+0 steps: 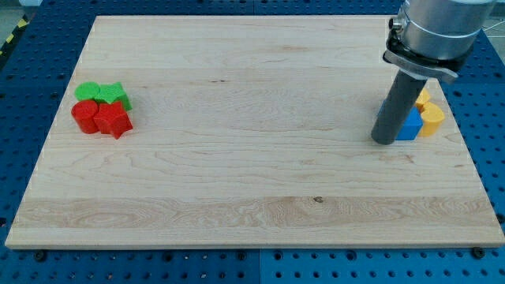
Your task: Slide the yellow heart up a bit
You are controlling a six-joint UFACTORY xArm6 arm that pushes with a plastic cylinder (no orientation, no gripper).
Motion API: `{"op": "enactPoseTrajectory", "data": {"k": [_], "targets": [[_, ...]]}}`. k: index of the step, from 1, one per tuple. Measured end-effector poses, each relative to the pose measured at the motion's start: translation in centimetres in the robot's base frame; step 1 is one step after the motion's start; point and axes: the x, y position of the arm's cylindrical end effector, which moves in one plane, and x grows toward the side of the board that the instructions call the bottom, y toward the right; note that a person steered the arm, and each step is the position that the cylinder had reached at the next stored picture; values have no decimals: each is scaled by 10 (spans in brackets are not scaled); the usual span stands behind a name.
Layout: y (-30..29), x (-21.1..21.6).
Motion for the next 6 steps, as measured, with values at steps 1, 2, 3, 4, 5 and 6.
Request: {"op": "enactPoseTrajectory", "data": {"k": [1, 2, 3, 4, 5, 6], "targets": [[0, 17], [13, 28], [41, 26], [68, -1], [89, -30], [97, -48]]}}
